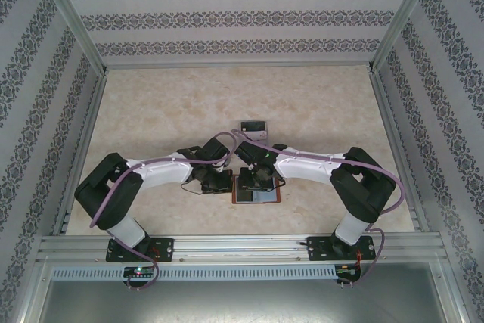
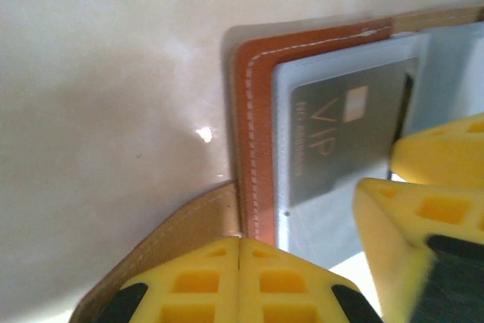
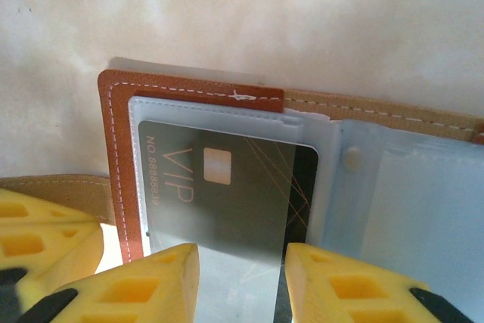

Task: Take the credit cards out of the card holder

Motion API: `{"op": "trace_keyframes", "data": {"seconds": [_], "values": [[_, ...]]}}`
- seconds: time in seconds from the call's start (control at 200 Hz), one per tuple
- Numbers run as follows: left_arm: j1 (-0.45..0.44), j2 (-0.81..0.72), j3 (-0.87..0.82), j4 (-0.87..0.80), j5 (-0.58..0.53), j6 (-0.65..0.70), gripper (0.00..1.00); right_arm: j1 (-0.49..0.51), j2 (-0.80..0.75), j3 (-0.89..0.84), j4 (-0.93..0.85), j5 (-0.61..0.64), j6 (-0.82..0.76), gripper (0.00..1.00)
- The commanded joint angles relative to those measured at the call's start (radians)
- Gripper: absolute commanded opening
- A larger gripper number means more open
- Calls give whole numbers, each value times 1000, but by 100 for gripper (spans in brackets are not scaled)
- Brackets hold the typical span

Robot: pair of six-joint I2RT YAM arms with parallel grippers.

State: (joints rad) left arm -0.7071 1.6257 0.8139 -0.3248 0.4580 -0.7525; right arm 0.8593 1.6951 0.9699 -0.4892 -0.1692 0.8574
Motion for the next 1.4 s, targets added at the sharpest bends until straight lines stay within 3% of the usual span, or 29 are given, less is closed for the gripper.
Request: {"op": "trace_keyframes", "data": {"seconds": [0.0,0.774,1.394], "values": [[-9,28,-8,5,-32,3,1,-3,-11,6,-55,40,-14,38],[2,-59,21,-74,-112,20,1,8,-16,33,-130,93,-34,40],[-23,6,94,-10,-7,5,1,-34,-133,-55,-28,21,-3,39]]}}
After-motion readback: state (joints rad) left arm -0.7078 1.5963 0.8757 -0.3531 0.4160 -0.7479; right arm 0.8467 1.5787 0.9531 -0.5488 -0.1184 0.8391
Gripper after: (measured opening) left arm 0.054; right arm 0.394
